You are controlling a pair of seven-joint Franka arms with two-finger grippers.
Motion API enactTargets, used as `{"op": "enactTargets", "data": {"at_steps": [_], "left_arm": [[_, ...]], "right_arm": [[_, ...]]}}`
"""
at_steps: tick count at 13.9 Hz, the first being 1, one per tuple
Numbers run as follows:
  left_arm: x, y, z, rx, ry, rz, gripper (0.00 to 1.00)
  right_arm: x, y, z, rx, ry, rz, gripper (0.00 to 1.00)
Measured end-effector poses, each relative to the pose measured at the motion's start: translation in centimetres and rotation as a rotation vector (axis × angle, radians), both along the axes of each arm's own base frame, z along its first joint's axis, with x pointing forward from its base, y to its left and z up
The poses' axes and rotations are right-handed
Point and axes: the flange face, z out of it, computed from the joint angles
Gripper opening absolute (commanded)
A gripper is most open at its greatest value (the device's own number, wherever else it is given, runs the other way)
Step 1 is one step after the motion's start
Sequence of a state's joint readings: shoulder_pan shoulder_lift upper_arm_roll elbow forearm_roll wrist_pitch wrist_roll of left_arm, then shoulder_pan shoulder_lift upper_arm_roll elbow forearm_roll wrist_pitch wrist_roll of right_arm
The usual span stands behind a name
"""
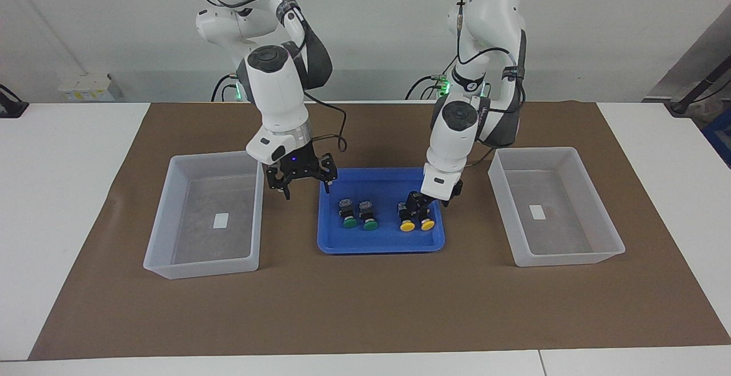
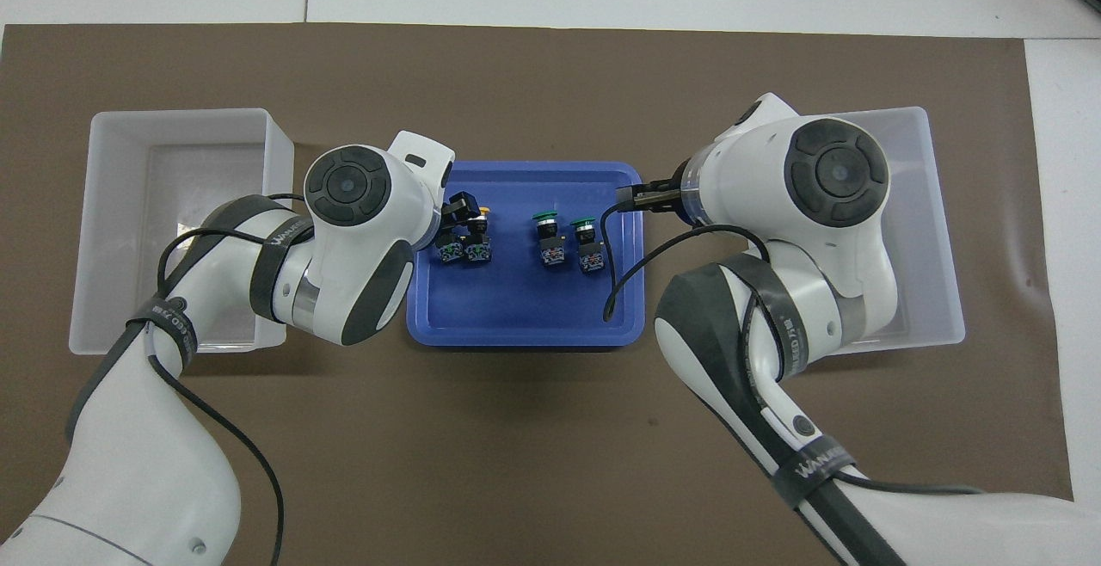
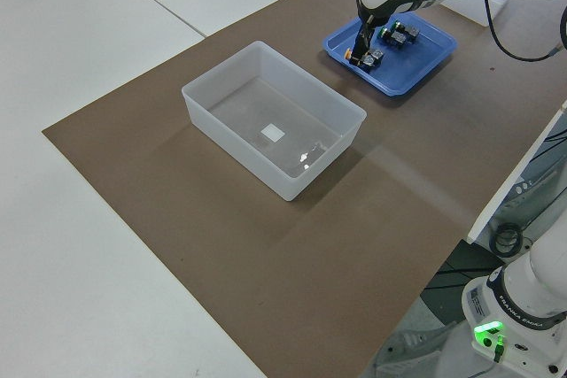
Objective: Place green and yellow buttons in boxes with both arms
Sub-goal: 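Grasp a yellow button with the left gripper while the right grasps green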
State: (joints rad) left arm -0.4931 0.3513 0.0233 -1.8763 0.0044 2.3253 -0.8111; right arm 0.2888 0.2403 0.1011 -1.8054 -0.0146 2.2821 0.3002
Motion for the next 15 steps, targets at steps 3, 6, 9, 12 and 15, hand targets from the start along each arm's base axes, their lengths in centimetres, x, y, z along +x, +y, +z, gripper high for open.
{"op": "enactTargets", "data": {"at_steps": [3,6,9,12,15], "left_arm": [[-0.6,-0.4,-0.8,-0.010,-0.010,0.027,0.85],[-1.2,-0.4,-1.8,-0.020,-0.022,0.051,0.76],[-1.3,-0.7,-1.8,-0.029,-0.033,0.066,0.69],[-1.7,-1.2,-2.5,-0.037,-0.044,0.064,0.63],[-2.1,-1.4,-3.9,-0.045,-0.058,0.062,0.53]], "right_arm": [[-0.1,1.8,-2.7,0.016,0.004,-0.021,1.00],[-1.2,2.8,-6.0,0.026,0.001,-0.024,0.93],[-2.4,3.4,-7.9,0.020,0.020,-0.014,0.90],[-3.2,4.1,-9.0,0.032,-0.001,-0.004,0.85],[-4.0,5.2,-11.0,0.040,-0.011,0.017,0.83]]}}
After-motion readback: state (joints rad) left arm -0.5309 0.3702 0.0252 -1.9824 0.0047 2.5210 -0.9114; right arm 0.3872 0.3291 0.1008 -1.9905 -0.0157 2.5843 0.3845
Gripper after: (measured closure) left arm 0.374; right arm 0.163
